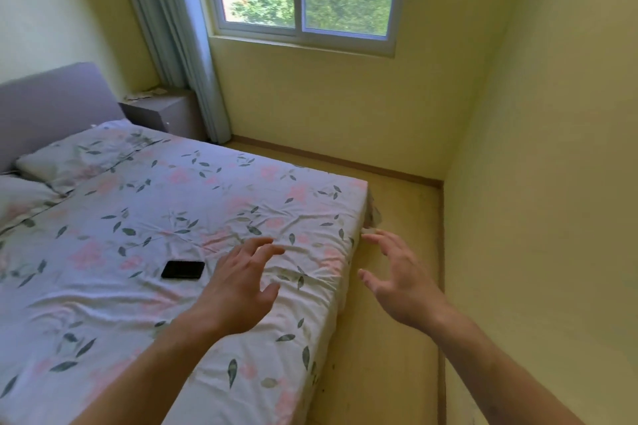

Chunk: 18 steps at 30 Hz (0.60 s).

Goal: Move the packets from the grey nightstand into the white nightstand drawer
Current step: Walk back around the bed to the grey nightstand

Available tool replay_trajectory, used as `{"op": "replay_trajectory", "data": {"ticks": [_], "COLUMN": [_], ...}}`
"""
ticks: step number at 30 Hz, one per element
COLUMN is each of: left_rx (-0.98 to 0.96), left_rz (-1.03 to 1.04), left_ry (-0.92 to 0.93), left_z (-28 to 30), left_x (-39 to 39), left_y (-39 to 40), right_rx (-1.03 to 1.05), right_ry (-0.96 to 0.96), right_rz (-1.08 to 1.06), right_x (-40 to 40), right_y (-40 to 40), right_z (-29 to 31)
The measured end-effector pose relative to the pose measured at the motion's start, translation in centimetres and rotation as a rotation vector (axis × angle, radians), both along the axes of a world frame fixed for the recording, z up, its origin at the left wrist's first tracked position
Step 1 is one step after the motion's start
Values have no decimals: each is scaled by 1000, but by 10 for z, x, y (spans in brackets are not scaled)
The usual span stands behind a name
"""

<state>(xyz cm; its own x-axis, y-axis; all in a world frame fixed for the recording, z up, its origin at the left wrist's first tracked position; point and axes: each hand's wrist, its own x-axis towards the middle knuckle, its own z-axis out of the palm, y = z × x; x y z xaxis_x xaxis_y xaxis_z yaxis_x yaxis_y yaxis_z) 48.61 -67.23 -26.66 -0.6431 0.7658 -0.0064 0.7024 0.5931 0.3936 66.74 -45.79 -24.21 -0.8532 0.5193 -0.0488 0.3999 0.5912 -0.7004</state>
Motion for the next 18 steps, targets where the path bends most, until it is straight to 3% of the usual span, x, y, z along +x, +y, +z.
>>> {"op": "replay_trajectory", "data": {"ticks": [9, 18], "left_rx": [-15, 29], "left_rz": [259, 269], "left_ry": [37, -1], "left_z": [8, 3], "left_x": [-44, -173], "left_y": [13, 159], "right_rx": [-26, 71], "right_ry": [30, 10], "right_rz": [269, 264], "right_x": [-98, -213], "right_y": [60, 193], "right_z": [7, 22]}}
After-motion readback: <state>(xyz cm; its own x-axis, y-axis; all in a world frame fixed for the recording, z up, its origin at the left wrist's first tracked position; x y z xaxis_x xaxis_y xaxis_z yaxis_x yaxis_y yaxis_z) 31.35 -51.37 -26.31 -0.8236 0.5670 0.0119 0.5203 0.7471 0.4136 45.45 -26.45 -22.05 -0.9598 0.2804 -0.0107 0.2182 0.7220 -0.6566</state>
